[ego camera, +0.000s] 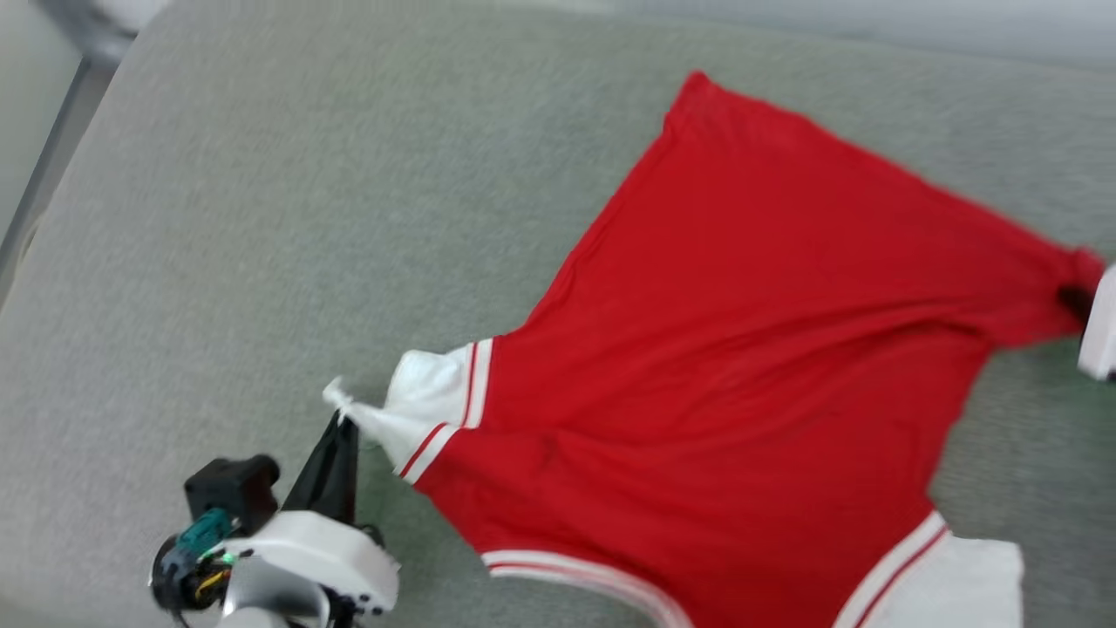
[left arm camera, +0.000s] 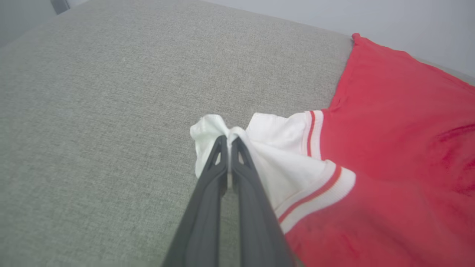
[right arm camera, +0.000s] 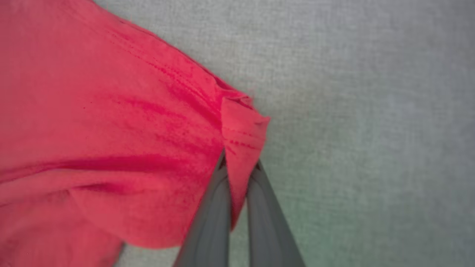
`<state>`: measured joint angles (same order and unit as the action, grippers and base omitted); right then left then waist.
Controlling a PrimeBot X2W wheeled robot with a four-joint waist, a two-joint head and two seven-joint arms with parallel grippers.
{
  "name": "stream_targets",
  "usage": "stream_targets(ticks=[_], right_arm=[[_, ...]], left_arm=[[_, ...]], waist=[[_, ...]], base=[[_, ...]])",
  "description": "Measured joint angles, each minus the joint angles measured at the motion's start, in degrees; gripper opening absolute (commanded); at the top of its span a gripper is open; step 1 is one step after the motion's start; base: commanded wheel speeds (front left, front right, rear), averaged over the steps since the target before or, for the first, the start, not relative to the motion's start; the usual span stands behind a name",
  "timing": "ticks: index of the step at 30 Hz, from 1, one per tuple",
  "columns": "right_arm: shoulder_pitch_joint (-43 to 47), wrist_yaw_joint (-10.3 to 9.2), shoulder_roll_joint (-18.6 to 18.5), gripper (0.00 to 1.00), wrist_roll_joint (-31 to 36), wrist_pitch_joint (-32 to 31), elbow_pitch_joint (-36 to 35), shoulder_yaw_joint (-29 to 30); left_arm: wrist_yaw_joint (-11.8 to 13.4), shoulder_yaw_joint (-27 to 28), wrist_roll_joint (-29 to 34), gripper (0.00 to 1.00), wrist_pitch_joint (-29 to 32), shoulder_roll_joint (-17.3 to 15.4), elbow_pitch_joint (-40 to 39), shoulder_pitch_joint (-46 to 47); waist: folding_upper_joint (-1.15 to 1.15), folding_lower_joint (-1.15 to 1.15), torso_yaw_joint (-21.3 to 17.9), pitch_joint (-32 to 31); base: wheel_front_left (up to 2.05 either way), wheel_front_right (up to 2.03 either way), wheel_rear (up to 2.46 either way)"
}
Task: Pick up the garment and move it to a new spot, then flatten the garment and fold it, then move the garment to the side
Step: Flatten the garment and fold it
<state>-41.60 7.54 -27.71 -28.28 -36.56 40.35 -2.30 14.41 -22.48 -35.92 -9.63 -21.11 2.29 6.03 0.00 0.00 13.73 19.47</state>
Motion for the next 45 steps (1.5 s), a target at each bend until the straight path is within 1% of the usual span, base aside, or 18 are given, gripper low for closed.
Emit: stream_targets(ticks=[3,4,6,11,12,13,18,19,24,25,27,28,29,31,35,38,42,45], right_arm=[[6.8,0.00,0.1,0.00,-1.1,1.3,-4.5,0.1],[11.7,-0.01,0.7,0.00,-1.6,2.2,-7.6,0.7],[16.9,0.00,1.2,0.00,-1.5,2.8,-11.0,1.5],[30.9,-0.01,4.9,0.00,-1.3,3.2,-19.4,5.5],[30.9,-0.01,4.9,0.00,-1.3,3.2,-19.4,5.5],[36.2,0.00,6.9,0.00,-1.2,2.5,-22.7,7.2],[47.5,0.00,12.3,0.00,0.6,-0.4,-29.7,12.0],[47.5,0.00,12.3,0.00,0.6,-0.4,-29.7,12.0],[55.5,-0.01,19.7,0.00,2.4,-2.9,-34.5,15.2],[56.3,0.00,20.7,0.00,2.6,-3.1,-34.9,15.4],[57.0,-0.01,21.6,0.00,3.2,-2.6,-35.7,16.0],[56.8,-0.03,21.8,0.46,3.3,-1.8,-36.2,16.0],[56.6,-0.03,22.0,1.00,3.5,-0.7,-36.4,16.0],[55.3,-0.03,22.5,1.00,4.0,2.5,-36.9,16.2],[50.8,-0.03,22.2,1.00,5.2,10.0,-36.6,16.1],[46.6,-0.03,20.7,1.00,6.6,16.8,-34.9,15.2],[40.9,-0.03,18.7,1.00,7.1,22.6,-30.6,11.0],[35.1,-0.03,16.1,1.00,6.3,24.1,-26.3,6.8]], left_arm=[[0.3,0.8,-1.0,0.00,0.9,-1.1,0.6,-1.9],[0.4,1.3,-1.8,0.00,1.2,-1.8,1.2,-3.1],[0.5,1.7,-2.3,0.00,1.6,-2.2,1.6,-4.2],[1.0,2.6,-3.7,0.00,2.5,-3.5,2.3,-7.6],[1.0,2.6,-3.7,0.00,2.5,-3.5,2.3,-7.6],[1.2,2.8,-4.4,0.00,2.9,-3.7,2.7,-8.9],[0.7,3.0,-5.7,0.00,3.7,-4.0,3.7,-10.6],[0.7,3.0,-5.7,0.00,3.7,-4.0,3.7,-10.6],[0.6,3.0,-6.5,0.00,3.8,-4.1,4.6,-12.1],[0.6,3.0,-6.6,0.00,3.8,-4.1,4.7,-12.1],[0.4,3.0,-6.7,0.00,4.0,-4.1,4.8,-12.1],[0.4,2.9,-6.7,0.00,4.0,-4.1,4.8,-12.0],[0.4,2.9,-6.7,0.00,4.2,-4.1,4.9,-11.9],[0.4,2.8,-6.7,0.00,4.4,-4.3,5.0,-11.8],[0.4,2.5,-6.5,0.00,4.6,-4.6,4.6,-11.1],[0.5,2.4,-6.1,0.00,4.6,-4.6,3.9,-10.1],[0.5,2.0,-5.6,0.00,4.4,-4.3,3.2,-8.5],[0.5,1.5,-5.0,0.00,4.1,-3.8,2.6,-7.1]], waist=[[0.00,0.00,-2.3,-2.4],[0.00,0.00,-3.8,-4.0],[0.00,0.00,-5.3,-5.6],[0.00,0.00,-8.8,-9.9],[0.00,0.00,-8.8,-9.9],[0.00,-0.01,-10.0,-11.5],[0.00,-0.01,-12.3,-14.9],[0.00,-0.01,-12.3,-14.9],[0.00,-0.01,-14.0,-16.9],[0.00,-0.01,-14.3,-17.0],[0.00,-0.01,-14.6,-17.1],[0.00,-0.01,-14.8,-17.0],[0.00,0.00,-14.8,-16.9],[0.00,0.00,-14.8,-16.8],[0.00,0.01,-14.5,-16.2],[0.00,0.00,-14.0,-15.7],[0.00,0.00,-13.0,-14.6],[0.00,0.00,-12.2,-13.3]], base=[[0.00,0.00,0.00],[0.00,0.00,0.00],[0.00,0.00,0.00],[0.00,0.00,0.00],[0.00,0.00,0.00],[0.00,0.00,0.00],[0.00,0.00,0.00],[0.00,0.00,0.00],[0.00,0.00,0.00],[0.00,0.00,0.00],[0.00,0.00,0.00],[0.00,0.00,0.00],[0.00,0.00,0.00],[0.00,0.00,0.00],[0.00,0.00,0.00],[0.00,0.00,0.00],[0.00,0.00,0.00],[0.00,0.00,0.00]])
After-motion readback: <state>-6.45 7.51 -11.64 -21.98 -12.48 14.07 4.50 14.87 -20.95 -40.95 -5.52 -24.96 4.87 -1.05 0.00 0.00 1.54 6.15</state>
